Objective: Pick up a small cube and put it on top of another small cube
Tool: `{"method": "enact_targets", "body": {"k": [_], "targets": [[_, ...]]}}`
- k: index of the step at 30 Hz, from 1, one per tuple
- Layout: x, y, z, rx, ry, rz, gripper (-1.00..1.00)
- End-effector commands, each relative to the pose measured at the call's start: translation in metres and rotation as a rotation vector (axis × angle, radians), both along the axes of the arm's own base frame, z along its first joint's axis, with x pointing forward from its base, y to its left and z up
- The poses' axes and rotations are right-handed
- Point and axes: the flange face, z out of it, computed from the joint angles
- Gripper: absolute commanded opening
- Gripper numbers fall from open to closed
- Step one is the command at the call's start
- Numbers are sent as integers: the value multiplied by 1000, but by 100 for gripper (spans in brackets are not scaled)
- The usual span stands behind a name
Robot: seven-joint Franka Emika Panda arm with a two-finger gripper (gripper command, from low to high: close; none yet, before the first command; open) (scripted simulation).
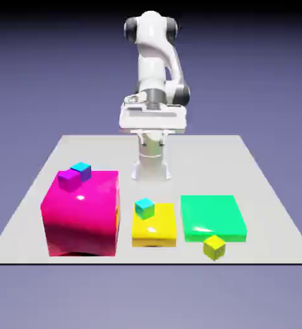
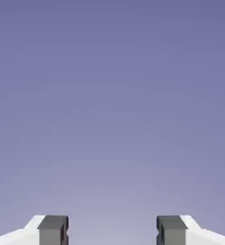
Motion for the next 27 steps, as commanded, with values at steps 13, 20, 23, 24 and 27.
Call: {"method": "enact_targets", "body": {"k": [13, 20, 23, 24, 27], "targets": [[94, 96, -96, -159, 442, 241, 0], [121, 153, -167, -231, 667, 370, 0], [127, 177, -199, -258, 760, 424, 0], [129, 185, -210, -267, 791, 441, 0], [130, 208, -243, -291, 882, 493, 0]]}}
